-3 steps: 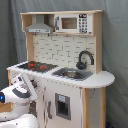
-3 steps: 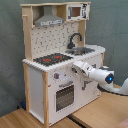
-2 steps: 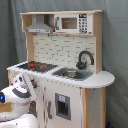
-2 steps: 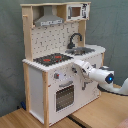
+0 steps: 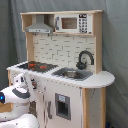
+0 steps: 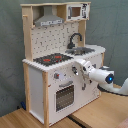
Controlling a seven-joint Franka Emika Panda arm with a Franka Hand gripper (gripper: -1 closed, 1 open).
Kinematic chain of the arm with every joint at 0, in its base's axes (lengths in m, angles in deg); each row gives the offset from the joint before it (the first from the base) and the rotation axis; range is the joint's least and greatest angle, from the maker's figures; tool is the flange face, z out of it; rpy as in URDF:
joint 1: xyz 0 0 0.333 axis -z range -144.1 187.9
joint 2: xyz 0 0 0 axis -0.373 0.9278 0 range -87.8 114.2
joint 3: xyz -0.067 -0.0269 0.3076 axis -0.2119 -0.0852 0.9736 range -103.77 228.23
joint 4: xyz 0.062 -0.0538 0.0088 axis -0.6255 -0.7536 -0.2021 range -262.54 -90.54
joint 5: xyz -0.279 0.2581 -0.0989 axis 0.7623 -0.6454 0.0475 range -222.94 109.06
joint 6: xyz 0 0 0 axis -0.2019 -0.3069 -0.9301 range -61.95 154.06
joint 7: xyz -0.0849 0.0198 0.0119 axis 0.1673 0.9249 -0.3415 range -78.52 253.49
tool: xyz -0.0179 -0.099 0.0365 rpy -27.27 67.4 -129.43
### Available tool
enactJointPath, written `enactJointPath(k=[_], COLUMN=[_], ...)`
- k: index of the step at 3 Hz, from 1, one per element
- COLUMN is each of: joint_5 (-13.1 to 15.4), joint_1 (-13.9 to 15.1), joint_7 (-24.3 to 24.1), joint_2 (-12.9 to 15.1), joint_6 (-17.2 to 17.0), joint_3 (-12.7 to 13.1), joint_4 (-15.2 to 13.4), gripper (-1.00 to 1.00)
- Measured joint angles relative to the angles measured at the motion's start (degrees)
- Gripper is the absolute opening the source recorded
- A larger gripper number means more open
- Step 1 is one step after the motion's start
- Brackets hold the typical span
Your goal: Play with the kitchen
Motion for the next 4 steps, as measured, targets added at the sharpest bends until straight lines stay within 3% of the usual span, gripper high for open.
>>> enactJointPath(k=[1,2,3,4], joint_5=[0.0,0.0,0.1,0.1], joint_1=[0.0,-0.1,-3.9,-6.4], joint_7=[-0.2,-1.0,-1.2,3.3], joint_2=[0.0,0.0,0.0,0.0], joint_6=[0.0,0.0,-2.8,-5.8], joint_3=[0.1,0.6,-2.9,-3.4], joint_4=[0.0,-0.1,-0.3,-0.6], gripper=[1.0,1.0,1.0,1.0])
